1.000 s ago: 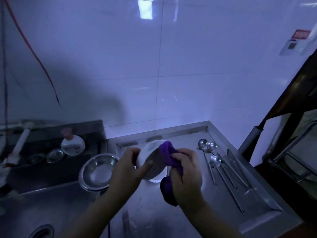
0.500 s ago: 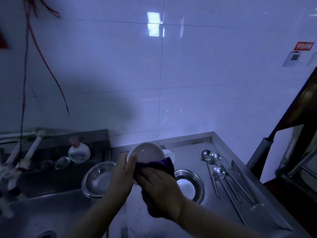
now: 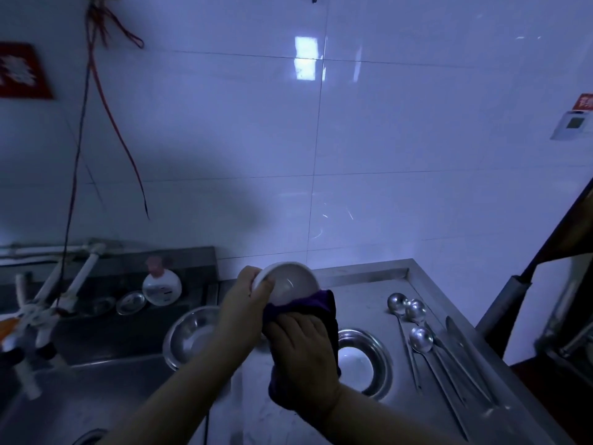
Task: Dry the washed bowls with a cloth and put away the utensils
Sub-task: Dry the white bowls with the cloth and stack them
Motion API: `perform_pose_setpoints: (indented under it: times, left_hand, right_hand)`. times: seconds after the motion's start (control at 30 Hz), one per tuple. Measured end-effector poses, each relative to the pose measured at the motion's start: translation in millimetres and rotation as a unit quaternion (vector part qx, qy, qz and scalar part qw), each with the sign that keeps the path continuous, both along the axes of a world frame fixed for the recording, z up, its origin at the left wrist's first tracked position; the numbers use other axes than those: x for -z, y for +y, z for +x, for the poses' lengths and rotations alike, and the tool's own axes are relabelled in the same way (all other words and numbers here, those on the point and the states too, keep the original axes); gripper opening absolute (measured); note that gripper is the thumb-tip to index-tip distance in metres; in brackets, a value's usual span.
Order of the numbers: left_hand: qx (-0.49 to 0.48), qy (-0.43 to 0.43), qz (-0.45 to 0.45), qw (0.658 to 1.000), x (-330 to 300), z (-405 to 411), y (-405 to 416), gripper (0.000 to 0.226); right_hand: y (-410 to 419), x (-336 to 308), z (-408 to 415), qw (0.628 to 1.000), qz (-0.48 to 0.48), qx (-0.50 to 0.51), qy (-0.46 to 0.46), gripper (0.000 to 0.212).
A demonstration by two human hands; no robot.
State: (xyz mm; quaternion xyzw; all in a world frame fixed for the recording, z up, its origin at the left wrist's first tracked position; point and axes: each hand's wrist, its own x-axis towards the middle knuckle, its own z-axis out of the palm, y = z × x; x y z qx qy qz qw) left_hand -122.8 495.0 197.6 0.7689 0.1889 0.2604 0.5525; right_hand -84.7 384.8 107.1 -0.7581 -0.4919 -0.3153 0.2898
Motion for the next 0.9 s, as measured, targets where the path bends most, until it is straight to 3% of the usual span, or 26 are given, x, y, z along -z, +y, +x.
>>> perform_pose_setpoints:
  times: [0.07, 0.13, 0.23, 0.3, 0.4, 0.5, 0.6, 0.67, 0.73, 0.8, 0.9]
  left_hand:
    - [0.022, -0.008, -0.022, 0.999, -3, -2, 3, 0.009]
    - [0.071, 0.032, 0.001, 0.997, -6, -4, 12, 0.014]
    - [0.154, 0.124, 0.006, 0.980, -19, -7, 26, 0.030]
    - [0.165, 0.121, -0.047, 0.978, -28, -8, 32, 0.027]
    - [0.113, 0.001, -0.142, 0.983, -27, -13, 23, 0.031]
    - [0.046, -0.098, -0.151, 0.983, -13, -16, -10, 0.039]
    - [0.003, -0.142, -0.137, 0.980, -12, -16, -20, 0.026]
    - [0.025, -0.139, -0.109, 0.984, -14, -19, -13, 0.021]
    - [0.065, -0.121, -0.068, 0.988, -18, -24, -4, 0.021]
    - [0.117, -0.062, -0.020, 0.991, -25, -27, 6, 0.030]
    - [0.249, 0.129, 0.042, 0.959, -45, -26, 26, 0.040]
  right_hand:
    - [-2, -3, 0, 0.999, 0.012, -0.031, -0.010, 0.050]
    - [-17, -14, 14, 0.992, -0.016, -0.087, -0.095, 0.047]
    - [-37, -37, 44, 0.946, -0.124, -0.174, -0.245, 0.020]
    - [-38, -51, 55, 0.931, -0.139, -0.184, -0.284, 0.014]
    - [-25, -64, 51, 0.952, -0.072, -0.105, -0.279, 0.016]
    - [-6, -66, 29, 0.979, 0.040, -0.015, -0.198, 0.013]
    - [4, -54, 8, 0.989, 0.070, -0.013, -0.131, 0.018]
    - [-2, -47, 9, 0.986, 0.059, -0.043, -0.147, 0.031]
    - [-14, -48, 25, 0.973, 0.025, -0.085, -0.214, 0.034]
    - [-28, -56, 45, 0.947, -0.032, -0.137, -0.289, 0.022]
    - [-43, -65, 67, 0.899, -0.129, -0.209, -0.364, 0.016]
